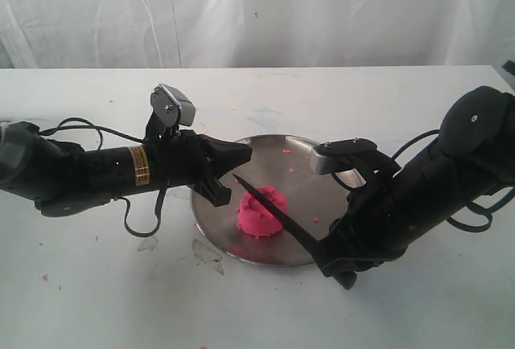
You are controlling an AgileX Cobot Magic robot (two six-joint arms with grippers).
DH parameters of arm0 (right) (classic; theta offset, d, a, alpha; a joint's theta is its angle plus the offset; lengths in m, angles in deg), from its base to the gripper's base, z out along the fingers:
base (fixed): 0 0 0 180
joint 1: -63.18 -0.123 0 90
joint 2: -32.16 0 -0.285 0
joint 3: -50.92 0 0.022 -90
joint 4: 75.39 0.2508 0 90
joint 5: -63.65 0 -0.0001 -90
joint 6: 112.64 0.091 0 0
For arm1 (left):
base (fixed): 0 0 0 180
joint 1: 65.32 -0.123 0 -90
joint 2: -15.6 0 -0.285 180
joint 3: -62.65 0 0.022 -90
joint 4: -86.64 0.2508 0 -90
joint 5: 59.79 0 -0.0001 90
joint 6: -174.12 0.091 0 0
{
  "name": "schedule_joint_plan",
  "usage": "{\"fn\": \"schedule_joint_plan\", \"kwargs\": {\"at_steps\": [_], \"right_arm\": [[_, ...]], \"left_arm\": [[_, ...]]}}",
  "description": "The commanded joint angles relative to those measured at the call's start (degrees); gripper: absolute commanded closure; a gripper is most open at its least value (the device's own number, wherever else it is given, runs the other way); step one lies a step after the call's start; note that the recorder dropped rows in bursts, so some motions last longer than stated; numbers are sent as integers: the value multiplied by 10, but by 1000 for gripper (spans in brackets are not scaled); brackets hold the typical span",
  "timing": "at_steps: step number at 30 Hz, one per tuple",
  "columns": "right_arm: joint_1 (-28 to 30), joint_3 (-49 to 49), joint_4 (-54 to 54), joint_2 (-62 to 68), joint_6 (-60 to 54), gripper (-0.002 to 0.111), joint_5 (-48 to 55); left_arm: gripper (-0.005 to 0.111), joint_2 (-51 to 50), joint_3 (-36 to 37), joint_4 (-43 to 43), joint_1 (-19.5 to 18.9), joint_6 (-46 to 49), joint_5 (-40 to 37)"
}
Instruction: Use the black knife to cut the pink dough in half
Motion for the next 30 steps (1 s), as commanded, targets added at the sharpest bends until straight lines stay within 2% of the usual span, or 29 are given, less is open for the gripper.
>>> {"fn": "schedule_joint_plan", "kwargs": {"at_steps": [1, 5, 30], "right_arm": [[0, -4, -2, 0, 3, 108, -4], [0, -4, -2, 0, 3, 108, -4], [0, -4, -6, 0, 3, 108, -4]], "left_arm": [[107, 1, -3, 10, 2, -2, -13], [107, -4, -3, 41, 2, -2, -32], [107, -27, -3, 24, 2, -1, -32]]}}
